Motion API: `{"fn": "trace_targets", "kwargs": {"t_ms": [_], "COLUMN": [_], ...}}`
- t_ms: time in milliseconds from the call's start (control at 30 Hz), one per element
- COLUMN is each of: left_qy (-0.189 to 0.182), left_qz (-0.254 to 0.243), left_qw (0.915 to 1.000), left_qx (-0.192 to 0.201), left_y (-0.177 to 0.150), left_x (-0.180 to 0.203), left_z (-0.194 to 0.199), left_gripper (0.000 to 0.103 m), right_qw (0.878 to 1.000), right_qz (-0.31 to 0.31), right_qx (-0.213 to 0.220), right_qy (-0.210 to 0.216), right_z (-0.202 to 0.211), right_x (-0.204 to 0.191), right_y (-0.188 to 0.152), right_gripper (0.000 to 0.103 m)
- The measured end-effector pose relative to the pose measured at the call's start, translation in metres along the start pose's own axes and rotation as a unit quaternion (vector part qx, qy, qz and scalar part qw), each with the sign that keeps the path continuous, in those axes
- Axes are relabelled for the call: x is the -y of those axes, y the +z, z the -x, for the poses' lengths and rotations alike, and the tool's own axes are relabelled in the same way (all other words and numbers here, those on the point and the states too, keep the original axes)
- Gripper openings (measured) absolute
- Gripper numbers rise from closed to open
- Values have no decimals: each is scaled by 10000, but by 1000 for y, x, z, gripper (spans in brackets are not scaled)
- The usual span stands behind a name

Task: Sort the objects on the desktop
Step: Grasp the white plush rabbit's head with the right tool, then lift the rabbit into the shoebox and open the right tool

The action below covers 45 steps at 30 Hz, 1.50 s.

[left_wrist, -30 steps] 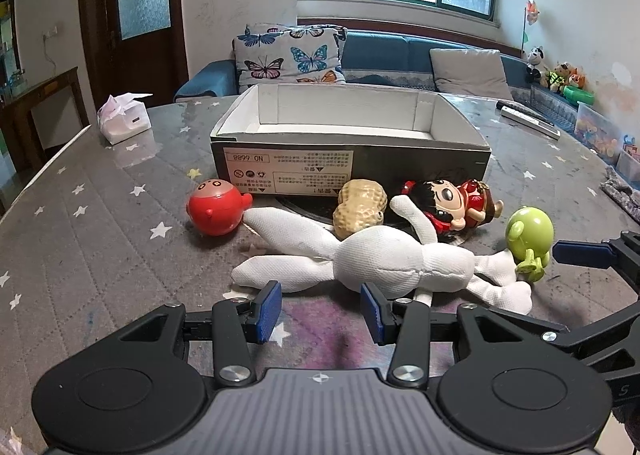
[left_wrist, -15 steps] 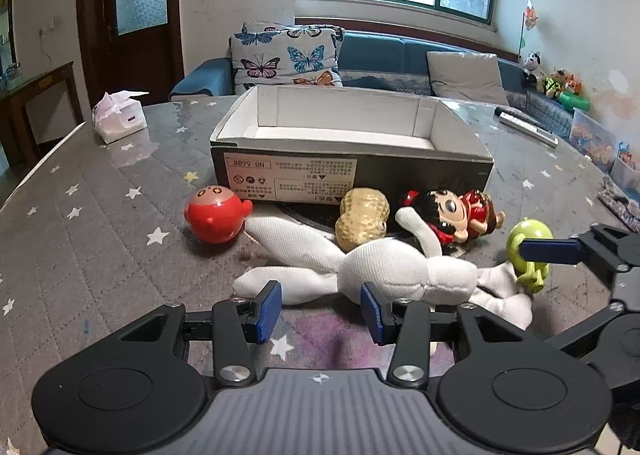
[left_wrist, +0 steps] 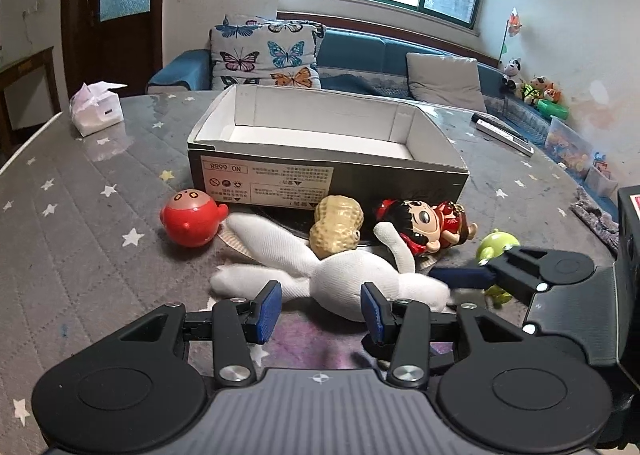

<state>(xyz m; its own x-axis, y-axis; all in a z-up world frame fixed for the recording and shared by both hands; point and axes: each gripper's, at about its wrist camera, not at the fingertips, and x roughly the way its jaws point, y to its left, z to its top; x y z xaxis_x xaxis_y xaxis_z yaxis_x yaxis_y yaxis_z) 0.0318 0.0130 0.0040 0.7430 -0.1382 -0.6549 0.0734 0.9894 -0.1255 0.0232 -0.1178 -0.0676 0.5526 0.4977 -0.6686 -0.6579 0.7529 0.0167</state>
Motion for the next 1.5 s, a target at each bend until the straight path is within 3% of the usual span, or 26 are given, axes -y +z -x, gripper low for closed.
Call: {"fn": "trace_targets", "kwargs": {"t_ms": [133, 367, 567, 733, 900, 1133, 1500], "left_qy": [-53, -132, -236, -587, -420, -793, -879], "left_qz": [46, 300, 648, 904, 1101, 1566, 1343], "left_qw": [10000, 9994, 9972, 9937, 9916, 9816, 9863], "left_qx": [-21, -143, -299, -300, -542, -751, -385], "left_y": [1, 5, 11, 16, 20, 17, 24], "left_x": [0, -9, -19, -21, -23, -36, -31], "left_z": [0, -4, -12, -12, -27, -39, -4], "left_gripper": [46, 46, 46, 46, 46, 43, 37], "right_qw": [9998, 9996, 9993, 9990, 9990, 9988, 9986], "right_qz": [-9, -132, -239, -280, -277, -316, -148], "right_qx": [-57, -13, -37, 19, 4, -11, 342], "right_qy": [206, 257, 280, 361, 356, 366, 386], "right_z": [4, 8, 2, -1, -5, -8, 17], "right_x": [-4, -5, -2, -2, -3, -3, -10], "right_y": [-2, -3, -1, 1, 1, -1, 5], "right_gripper": [66, 64, 50, 33, 32, 30, 28]}}
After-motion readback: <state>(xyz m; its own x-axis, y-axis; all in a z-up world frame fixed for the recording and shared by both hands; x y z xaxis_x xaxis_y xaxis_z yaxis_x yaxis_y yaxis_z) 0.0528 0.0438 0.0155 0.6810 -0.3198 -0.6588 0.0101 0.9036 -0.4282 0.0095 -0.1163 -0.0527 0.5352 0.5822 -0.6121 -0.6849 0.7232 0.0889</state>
